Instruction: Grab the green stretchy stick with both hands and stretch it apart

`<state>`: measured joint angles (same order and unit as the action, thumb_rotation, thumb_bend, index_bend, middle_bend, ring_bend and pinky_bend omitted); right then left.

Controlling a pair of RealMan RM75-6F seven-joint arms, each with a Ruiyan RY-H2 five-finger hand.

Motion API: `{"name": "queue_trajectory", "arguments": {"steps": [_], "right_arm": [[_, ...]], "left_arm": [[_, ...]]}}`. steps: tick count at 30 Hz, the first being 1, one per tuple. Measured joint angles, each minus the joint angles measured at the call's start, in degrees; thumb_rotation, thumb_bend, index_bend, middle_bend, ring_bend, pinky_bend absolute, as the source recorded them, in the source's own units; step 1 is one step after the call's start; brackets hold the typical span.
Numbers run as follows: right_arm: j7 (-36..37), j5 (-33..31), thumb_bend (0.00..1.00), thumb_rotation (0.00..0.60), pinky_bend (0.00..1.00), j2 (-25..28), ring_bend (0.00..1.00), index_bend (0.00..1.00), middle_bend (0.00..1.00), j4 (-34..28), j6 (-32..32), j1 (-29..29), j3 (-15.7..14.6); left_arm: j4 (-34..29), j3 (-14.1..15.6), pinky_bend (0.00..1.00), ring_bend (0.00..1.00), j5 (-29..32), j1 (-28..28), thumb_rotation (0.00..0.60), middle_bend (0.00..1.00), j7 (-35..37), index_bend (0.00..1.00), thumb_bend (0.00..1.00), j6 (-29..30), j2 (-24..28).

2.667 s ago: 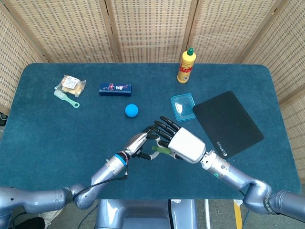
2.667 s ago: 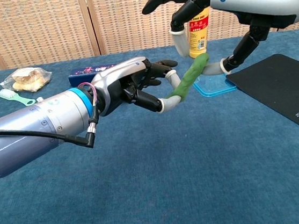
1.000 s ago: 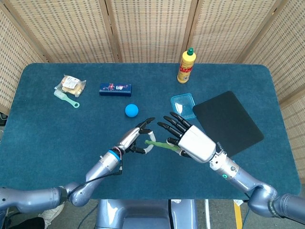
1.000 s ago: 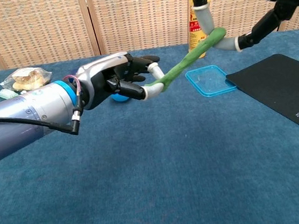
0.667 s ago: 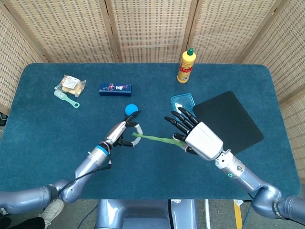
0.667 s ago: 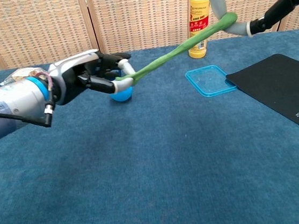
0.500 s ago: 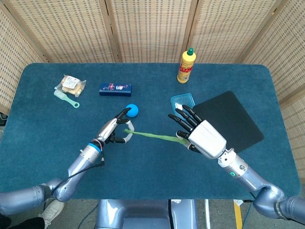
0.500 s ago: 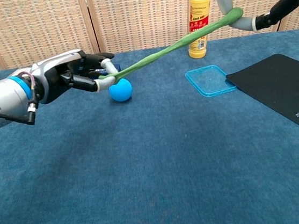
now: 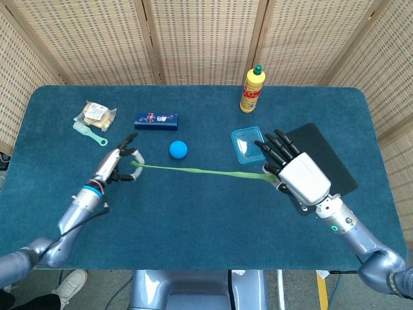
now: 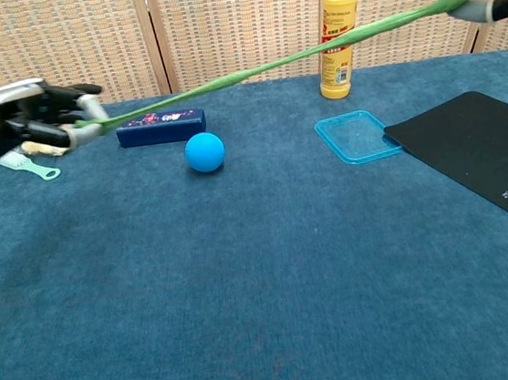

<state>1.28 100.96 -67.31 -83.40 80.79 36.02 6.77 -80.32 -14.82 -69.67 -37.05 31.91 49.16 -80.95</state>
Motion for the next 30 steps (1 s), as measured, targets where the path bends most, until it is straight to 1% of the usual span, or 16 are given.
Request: {"name": "queue_trajectory", "arguments": {"steps": [9,20,25,30], "right_arm": [[1.4,-3.3,0.58,0.600,0.00,0.2,0.00,0.86,0.20,4.4,0.5,-1.5,1.0],[2.3,-7.3,0.58,0.600,0.00,0.4,0.00,0.86,0.19,9.4,0.6,-3.3,2.2],[4.2,-8.8,0.58,0.600,0.00,0.7,0.00,0.86,0.19,12.9,1.1,-5.1,2.1],[8.0,-9.8,0.58,0.600,0.00,0.9,0.00,0.86,0.19,17.4,2.4,-7.6,1.4]], "left_arm": [[2.1,0.5,0.00,0.00,-1.5,2.3,0.600,0.00,3.2,0.79,0.55,0.8,4.6],[3.7,0.1,0.00,0.00,-1.5,4.3,0.600,0.00,6.0,0.79,0.55,1.7,9.0],[3.7,-0.3,0.00,0.00,-1.7,5.2,0.600,0.00,7.2,0.79,0.55,2.3,12.0],[2.8,-0.7,0.00,0.00,-2.0,6.3,0.600,0.00,8.4,0.79,0.55,3.2,15.6]]}}
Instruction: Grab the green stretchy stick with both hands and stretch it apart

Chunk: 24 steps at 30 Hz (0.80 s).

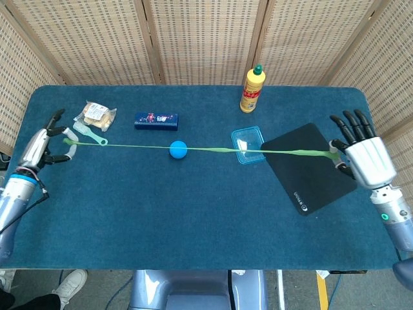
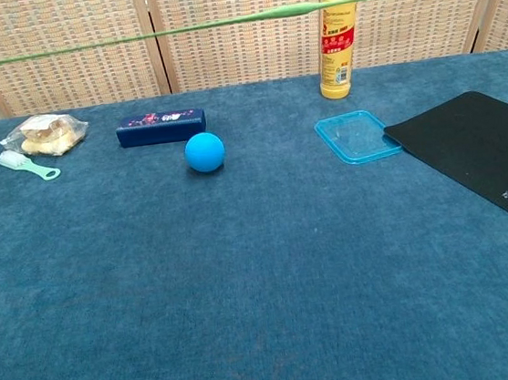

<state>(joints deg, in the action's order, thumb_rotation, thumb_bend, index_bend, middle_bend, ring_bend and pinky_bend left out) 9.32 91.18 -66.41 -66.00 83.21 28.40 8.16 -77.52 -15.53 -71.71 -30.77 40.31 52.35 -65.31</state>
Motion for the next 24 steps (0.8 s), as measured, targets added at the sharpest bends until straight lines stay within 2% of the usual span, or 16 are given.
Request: {"name": "queue_trajectory", "arguments": {"steps": [17,24], "right_arm": [[14.1,-1.6,0.58,0.600,0.00,-0.9,0.00,0.86,0.19,17.0,5.6,-9.0,-2.7],[18.2,-2.4,0.58,0.600,0.00,-2.9,0.00,0.86,0.19,23.7,5.9,-11.4,-3.4]], "left_arm": [[-6.0,-1.7,0.00,0.00,-0.5,3.7,0.600,0.00,3.8,0.80,0.55,2.7,12.4],[-6.3,-1.9,0.00,0.00,-0.1,4.5,0.600,0.00,5.1,0.80,0.55,2.6,14.6]]}}
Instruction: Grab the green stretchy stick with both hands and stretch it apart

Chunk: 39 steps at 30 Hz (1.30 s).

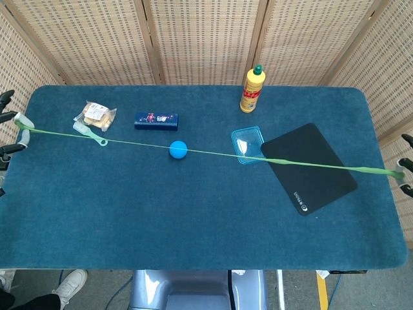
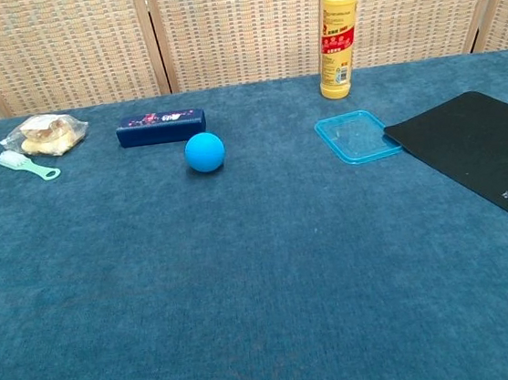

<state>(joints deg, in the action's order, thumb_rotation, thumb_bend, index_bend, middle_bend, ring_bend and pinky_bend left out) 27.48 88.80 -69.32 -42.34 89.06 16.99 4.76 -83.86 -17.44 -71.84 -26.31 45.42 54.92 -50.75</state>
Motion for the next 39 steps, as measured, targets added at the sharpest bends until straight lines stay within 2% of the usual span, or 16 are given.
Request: {"name": "queue_trajectory", "arguments": {"steps": [20,34,39], "right_arm": [[8.9,-2.9,0.58,0.600,0.00,-7.1,0.00,0.86,0.19,19.1,-4.7,-4.7,-0.6],[15.4,-4.6,0.58,0.600,0.00,-9.8,0.00,0.86,0.18,26.5,-6.4,-9.8,-0.5],[18.5,-6.1,0.58,0.600,0.00,-10.2,0.00,0.86,0.18,28.7,-7.7,-12.2,0.3]], "left_arm": [[4.9,-1.6,0.00,0.00,3.1,2.3,0.600,0.00,6.0,0.80,0.56,-1.2,5.9],[10.4,-1.8,0.00,0.00,4.6,3.0,0.600,0.00,9.6,0.80,0.55,-4.0,5.9],[14.2,-2.0,0.00,0.00,6.2,2.1,0.600,0.00,9.6,0.80,0.56,-7.2,5.2]]}}
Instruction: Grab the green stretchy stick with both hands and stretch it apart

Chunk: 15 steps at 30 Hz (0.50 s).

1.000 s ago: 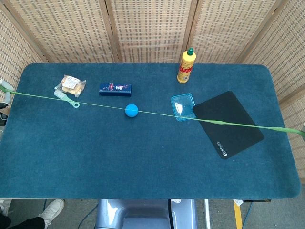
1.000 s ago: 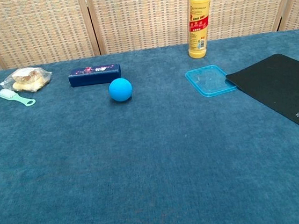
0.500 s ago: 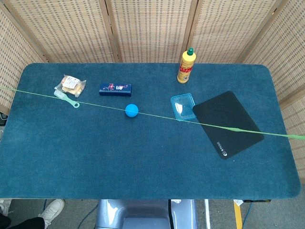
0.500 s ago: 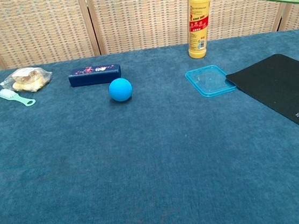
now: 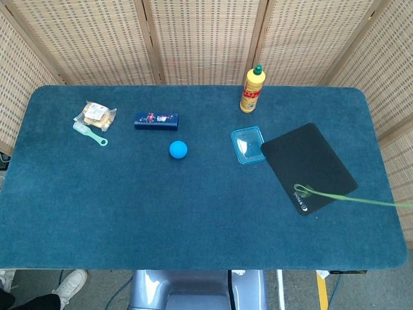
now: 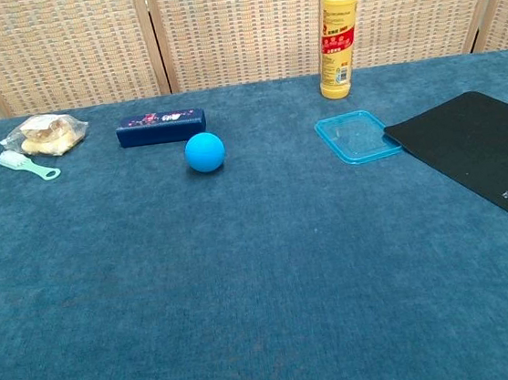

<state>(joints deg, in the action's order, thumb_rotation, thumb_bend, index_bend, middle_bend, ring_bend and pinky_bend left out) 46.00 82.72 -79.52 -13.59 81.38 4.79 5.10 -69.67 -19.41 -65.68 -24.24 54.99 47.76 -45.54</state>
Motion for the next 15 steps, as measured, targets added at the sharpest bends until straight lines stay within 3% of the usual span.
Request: {"name": "queue_trajectory", "arguments": {"steps": [7,15], "right_arm": [[3.1,-1.7,0.58,0.600,0.00,-0.3,0.00,0.86,0.18,2.1,-0.8,-2.5,1.3],[5.5,-1.3,0.58,0.600,0.00,-0.1,0.00,0.86,0.18,1.8,2.9,-1.6,1.8]], "left_arm": [[2.7,-0.7,0.00,0.00,2.0,-2.5,0.600,0.00,-1.3,0.80,0.56,-4.0,-1.8],[-0.6,-1.0,0.00,0.00,-0.2,-3.2,0.600,0.00,-2.7,0.80,0.56,-2.2,-3.3]]}}
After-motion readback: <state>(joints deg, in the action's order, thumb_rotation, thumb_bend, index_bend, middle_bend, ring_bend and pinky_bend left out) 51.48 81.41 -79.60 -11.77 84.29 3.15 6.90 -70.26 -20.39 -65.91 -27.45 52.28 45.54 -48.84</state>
